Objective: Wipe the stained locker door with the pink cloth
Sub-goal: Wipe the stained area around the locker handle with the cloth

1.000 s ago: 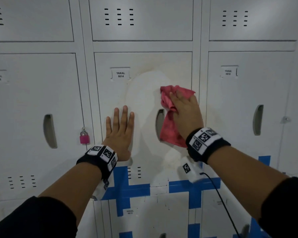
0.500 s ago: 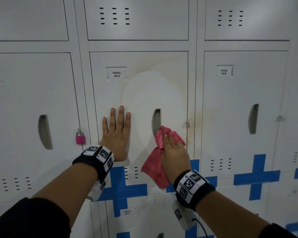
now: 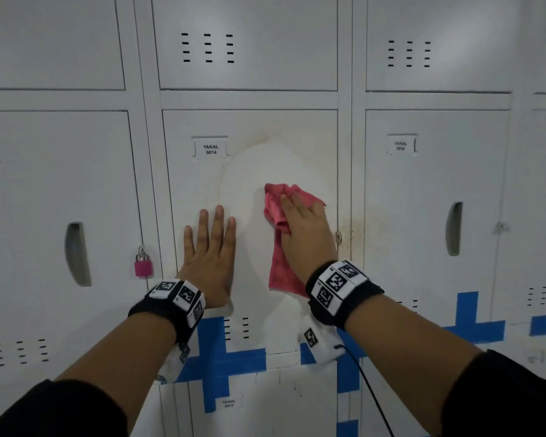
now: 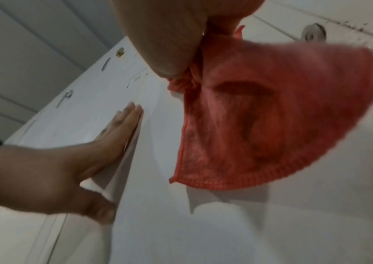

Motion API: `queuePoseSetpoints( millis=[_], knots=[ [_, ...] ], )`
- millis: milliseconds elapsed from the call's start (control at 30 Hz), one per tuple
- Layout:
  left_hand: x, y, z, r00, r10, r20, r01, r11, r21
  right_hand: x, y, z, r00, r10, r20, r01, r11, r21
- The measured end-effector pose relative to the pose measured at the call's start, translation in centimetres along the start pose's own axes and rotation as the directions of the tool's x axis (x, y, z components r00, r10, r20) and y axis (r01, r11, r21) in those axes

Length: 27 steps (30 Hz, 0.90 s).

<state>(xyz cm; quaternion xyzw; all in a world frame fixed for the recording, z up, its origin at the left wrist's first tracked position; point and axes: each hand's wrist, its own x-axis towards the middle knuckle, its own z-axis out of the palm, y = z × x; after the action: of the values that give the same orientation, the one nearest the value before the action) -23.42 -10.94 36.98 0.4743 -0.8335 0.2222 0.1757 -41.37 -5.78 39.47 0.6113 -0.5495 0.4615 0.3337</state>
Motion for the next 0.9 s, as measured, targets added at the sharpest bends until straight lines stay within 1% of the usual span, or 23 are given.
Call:
queuePoseSetpoints(
  millis=[67,200,267,333,400,433,467,500,567,667,767,833,900],
  knots=[
    [0.1,0.0,0.1,1.0,0.009,0.0,-0.009,1.0,0.002,-0.7,0.2,0.7,0.998,-0.045,0.037,0.046,0.998,-0.035],
    [0.1,-0.2,0.3,1.0,0.011,-0.022,-0.011,1.0,0.015,-3.3,0.5,1.8,0.98,-0.197,0.001,0.196,0.976,-0.091],
    [0.1,-0.3,0.3,1.0,0.014,-0.025,-0.014,1.0,0.023,-5.1,0.9,2.2,0.972,-0.235,0.023,0.235,0.963,-0.13],
    [0.1,-0.3,0.4,0.999,0.021,-0.031,-0.021,1.0,0.017,-6.8,1.1,2.2,0.966,-0.248,0.078,0.257,0.956,-0.143],
    [0.1,-0.4,0.4,0.998,0.031,-0.052,-0.031,1.0,0.005,-8.0,1.1,2.0,0.96,-0.229,0.162,0.251,0.959,-0.131],
    [0.1,-0.4,0.4,0.998,0.034,-0.056,-0.034,0.999,-0.001,-8.3,1.2,2.0,0.959,-0.201,0.199,0.221,0.972,-0.083],
    [0.1,-0.4,0.3,0.998,0.035,-0.051,-0.035,0.999,-0.005,-8.5,1.2,1.9,0.964,-0.167,0.208,0.175,0.984,-0.018],
    [0.0,-0.4,0.4,0.999,0.033,-0.043,-0.033,0.999,-0.007,-8.6,1.2,1.8,0.971,-0.141,0.193,0.134,0.99,0.046],
    [0.0,-0.3,0.4,0.999,0.021,-0.037,-0.021,1.0,-0.003,-8.3,1.1,1.1,0.987,-0.111,0.116,0.097,0.988,0.124],
    [0.0,-0.1,0.3,1.0,0.009,-0.027,-0.009,1.0,0.005,-6.0,0.3,-0.5,0.997,-0.076,-0.027,0.079,0.986,0.149],
    [0.0,0.0,0.1,1.0,0.006,-0.01,-0.006,1.0,0.013,-1.9,0.2,-0.9,0.981,-0.057,-0.188,0.085,0.986,0.144],
    [0.1,0.0,0.1,1.0,0.004,-0.014,-0.004,1.0,0.012,0.4,0.5,-0.7,0.975,-0.031,-0.218,0.06,0.99,0.128],
    [0.0,0.0,0.2,1.0,0.003,-0.025,-0.003,1.0,0.013,1.4,0.7,-0.3,0.984,0.011,-0.178,0.014,0.99,0.138]
  ],
)
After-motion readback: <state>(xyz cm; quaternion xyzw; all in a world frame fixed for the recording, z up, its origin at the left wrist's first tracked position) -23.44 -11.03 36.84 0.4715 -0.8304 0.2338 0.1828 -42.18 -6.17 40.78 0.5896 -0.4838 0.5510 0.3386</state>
